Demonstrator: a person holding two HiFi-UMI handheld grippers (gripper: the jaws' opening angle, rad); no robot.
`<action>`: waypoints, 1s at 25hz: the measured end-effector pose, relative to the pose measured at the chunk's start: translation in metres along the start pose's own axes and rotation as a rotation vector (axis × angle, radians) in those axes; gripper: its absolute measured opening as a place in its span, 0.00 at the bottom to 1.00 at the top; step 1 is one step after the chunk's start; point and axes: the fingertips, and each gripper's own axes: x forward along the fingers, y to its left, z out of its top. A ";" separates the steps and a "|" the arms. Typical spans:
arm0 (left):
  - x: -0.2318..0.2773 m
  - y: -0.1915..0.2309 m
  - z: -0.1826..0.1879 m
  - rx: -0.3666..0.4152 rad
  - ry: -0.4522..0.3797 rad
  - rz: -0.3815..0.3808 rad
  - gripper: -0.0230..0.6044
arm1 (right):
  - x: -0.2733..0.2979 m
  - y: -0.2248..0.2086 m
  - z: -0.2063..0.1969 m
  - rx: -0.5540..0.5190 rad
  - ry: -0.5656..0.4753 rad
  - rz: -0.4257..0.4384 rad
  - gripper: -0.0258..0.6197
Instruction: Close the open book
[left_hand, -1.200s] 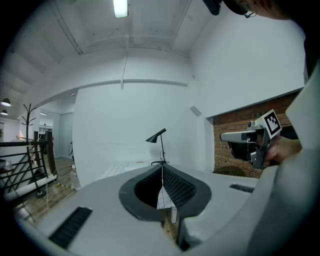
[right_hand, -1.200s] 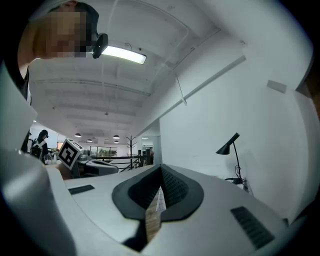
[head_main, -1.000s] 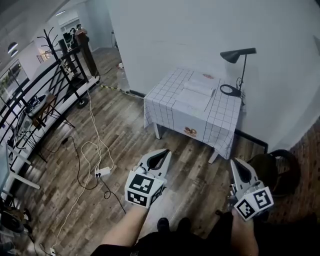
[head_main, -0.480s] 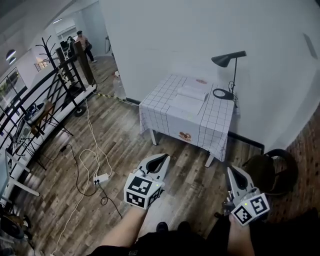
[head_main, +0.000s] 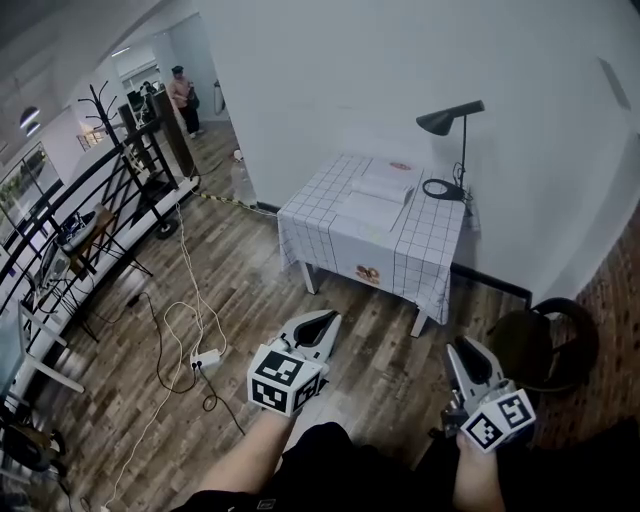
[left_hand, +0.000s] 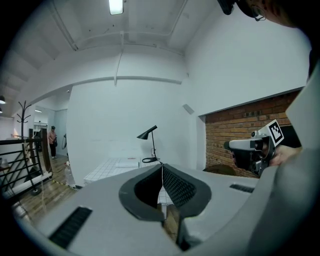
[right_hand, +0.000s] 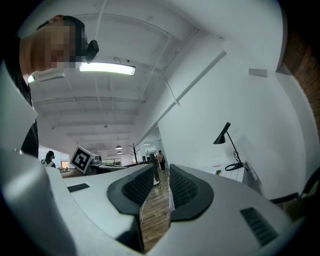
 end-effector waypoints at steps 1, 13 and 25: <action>0.003 -0.002 -0.002 -0.003 0.006 -0.005 0.06 | -0.001 -0.001 -0.002 0.008 0.002 0.005 0.17; 0.076 0.042 -0.013 -0.048 0.024 -0.026 0.06 | 0.039 -0.051 -0.024 0.077 0.063 -0.024 0.18; 0.230 0.131 -0.016 -0.105 0.031 -0.131 0.06 | 0.190 -0.132 -0.046 0.122 0.199 -0.083 0.18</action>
